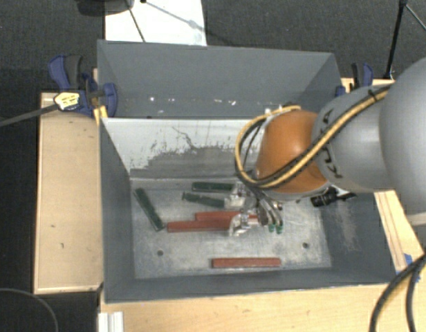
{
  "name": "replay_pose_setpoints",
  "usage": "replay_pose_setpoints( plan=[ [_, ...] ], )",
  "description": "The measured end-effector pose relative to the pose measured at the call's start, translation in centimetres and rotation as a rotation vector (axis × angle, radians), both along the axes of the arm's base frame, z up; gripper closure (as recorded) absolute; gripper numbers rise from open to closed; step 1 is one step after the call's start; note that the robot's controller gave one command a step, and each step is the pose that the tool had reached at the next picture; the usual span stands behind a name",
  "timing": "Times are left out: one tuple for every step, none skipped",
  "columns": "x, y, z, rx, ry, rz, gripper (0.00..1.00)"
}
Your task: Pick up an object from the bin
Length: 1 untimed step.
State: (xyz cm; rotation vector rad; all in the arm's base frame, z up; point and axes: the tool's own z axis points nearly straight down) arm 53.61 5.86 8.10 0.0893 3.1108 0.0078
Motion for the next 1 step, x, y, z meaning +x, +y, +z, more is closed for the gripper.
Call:
replay_pose_setpoints(
  plan=[
    [1.25, 0.59, 13.26, -0.004, 0.027, 0.034, 1.0]
  ],
)
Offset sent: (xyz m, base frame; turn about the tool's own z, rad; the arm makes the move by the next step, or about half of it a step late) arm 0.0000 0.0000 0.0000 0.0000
